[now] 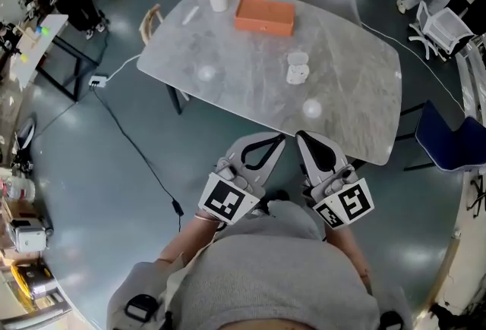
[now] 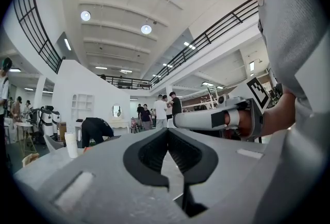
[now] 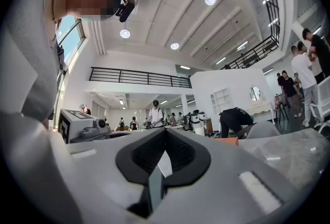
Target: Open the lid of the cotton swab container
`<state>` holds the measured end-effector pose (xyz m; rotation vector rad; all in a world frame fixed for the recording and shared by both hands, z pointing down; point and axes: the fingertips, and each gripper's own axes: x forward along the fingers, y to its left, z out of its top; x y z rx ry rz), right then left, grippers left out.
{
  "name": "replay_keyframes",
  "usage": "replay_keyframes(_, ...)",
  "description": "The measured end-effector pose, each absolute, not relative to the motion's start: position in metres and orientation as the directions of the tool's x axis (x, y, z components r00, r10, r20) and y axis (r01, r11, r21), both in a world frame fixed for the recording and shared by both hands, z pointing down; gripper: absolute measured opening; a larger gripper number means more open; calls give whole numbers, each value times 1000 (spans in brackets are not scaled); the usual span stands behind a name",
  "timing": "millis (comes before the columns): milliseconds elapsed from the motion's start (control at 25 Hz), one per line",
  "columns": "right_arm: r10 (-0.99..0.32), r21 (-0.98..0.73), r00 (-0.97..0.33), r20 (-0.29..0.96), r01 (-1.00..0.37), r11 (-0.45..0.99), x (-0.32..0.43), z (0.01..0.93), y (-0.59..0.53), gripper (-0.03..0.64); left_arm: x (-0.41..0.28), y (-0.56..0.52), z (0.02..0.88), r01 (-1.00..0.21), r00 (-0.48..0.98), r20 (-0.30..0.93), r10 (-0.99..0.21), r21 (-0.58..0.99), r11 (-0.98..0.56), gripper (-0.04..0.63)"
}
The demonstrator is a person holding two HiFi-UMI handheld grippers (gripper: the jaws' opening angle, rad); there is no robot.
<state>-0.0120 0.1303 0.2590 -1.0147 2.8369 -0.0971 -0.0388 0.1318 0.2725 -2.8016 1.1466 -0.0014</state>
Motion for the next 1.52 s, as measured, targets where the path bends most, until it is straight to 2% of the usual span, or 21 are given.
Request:
replay_keyframes(640, -633, -76, -765, -121, -629, 774, -7, 251, 162, 2, -26, 162, 271, -692, 718, -25, -696, -137, -709, -1)
replay_keyframes(1200, -630, -80, -765, -132, -625, 776, 29, 238, 233, 3, -2, 224, 253, -727, 682, -50, -730, -160, -668, 0)
replay_keyframes(1520, -630, -84, -763, -145, -625, 776, 38, 230, 258, 3, 2, 253, 252, -736, 664, -22, -747, -192, -649, 0)
